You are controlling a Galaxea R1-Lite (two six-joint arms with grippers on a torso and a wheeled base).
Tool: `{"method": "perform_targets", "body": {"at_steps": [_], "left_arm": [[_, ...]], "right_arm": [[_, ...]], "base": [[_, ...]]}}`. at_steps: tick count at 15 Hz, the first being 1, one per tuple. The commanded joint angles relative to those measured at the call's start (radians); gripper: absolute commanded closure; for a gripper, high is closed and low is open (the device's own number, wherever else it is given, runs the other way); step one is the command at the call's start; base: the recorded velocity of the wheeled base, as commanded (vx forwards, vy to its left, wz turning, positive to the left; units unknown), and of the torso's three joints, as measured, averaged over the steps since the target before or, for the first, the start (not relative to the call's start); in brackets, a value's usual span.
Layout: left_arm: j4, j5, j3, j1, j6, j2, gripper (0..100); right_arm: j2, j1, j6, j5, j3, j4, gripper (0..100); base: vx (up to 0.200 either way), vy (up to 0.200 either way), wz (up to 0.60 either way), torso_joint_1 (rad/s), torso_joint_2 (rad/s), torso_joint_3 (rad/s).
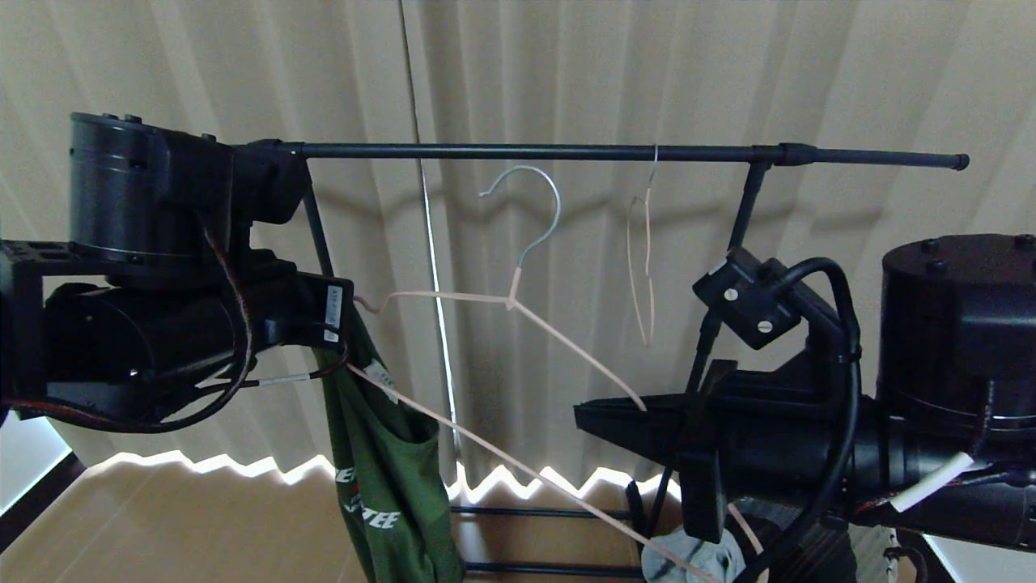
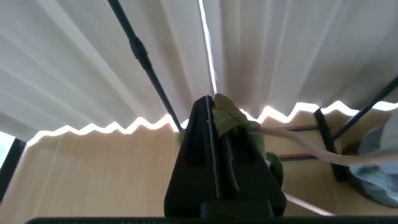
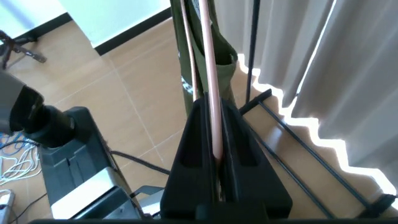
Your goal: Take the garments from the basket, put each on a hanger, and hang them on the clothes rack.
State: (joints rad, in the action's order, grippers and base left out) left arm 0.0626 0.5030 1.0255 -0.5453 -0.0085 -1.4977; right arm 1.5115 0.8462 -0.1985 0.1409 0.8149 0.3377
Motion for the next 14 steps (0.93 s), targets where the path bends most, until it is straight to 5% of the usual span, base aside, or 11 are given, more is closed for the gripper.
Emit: {"method": "perform_targets", "body": {"at_steps": [1, 4, 11, 14], "left_arm": [[-0.004, 0.0, -0.012, -0.028, -0.004, 0.03, 100], [-0.004, 0.002, -0.036, -0.07, -0.004, 0.07, 100], [0.063, -0.029, -0.035, -0.321, 0.004, 0.088, 100], [0.088, -0.199, -0.058, -0.321, 0.005, 0.114, 100]], "right_arm": [[0.061, 0.005, -0.001, -0.033, 0.009, 0.04, 100], [0.101, 0.005, 0.001, -0.044, 0.01, 0.084, 100], [0.136, 0.004, -0.001, -0.046, 0.043, 0.084, 100], [0.125, 0.004, -0.001, -0.047, 0.041, 0.084, 100]], "base": [[0.0, 0.0, 0.0, 0.0, 0.0, 0.0], [0.0, 0.0, 0.0, 0.0, 0.0, 0.0], [0.0, 0.0, 0.0, 0.0, 0.0, 0.0], [0.0, 0.0, 0.0, 0.0, 0.0, 0.0]]}}
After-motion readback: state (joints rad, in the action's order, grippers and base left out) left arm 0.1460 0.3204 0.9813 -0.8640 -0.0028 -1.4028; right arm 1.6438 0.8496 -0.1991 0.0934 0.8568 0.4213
